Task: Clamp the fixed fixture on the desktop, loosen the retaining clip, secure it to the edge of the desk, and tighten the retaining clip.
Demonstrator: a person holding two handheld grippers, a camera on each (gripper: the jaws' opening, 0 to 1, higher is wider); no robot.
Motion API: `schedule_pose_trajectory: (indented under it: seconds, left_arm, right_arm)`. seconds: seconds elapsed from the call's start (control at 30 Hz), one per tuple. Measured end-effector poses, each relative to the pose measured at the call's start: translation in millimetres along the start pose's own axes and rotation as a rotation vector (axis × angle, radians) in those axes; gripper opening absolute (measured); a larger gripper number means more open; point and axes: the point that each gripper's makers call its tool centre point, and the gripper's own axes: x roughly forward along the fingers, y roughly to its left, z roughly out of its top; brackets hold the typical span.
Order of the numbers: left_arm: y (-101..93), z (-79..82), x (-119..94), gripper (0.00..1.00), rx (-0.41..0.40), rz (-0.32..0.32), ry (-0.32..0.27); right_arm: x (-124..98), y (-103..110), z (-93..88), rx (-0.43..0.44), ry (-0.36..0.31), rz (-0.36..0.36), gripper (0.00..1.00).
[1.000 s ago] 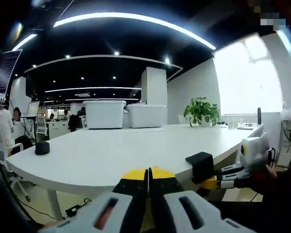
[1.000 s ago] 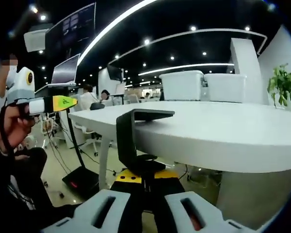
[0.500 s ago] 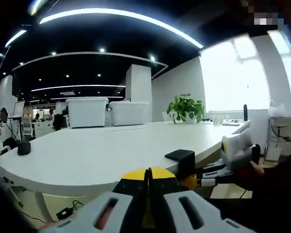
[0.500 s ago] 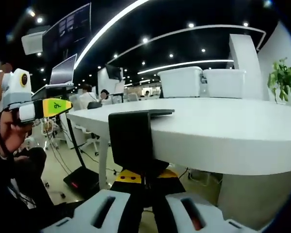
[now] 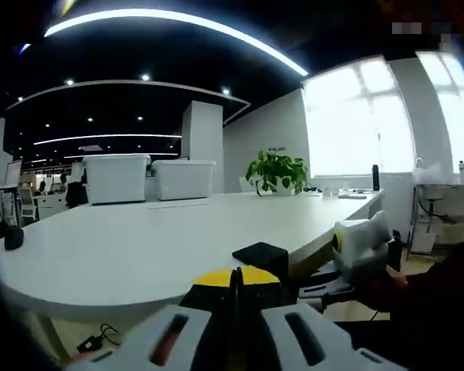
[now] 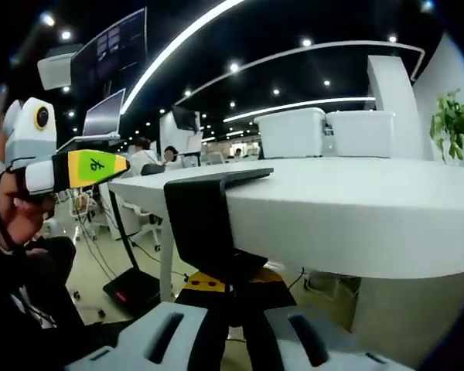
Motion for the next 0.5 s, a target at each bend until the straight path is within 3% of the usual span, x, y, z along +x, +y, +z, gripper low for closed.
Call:
schedule_pose_trajectory:
  seconds: [0.13,0.5]
  left_arm:
    - [-15.3,-1.6,9.6,0.03,0.009,-0.067,-0.002]
    - [-45.4,-21.4,30.3,0.03,0.029,-0.17,0.047]
  right_arm:
    - [3.0,-0.6,-0.5,0.056,-0.035,0.055,0.04]
    - [1.6,1.6,-2.6,0.052,-0.02,0.074,0.05]
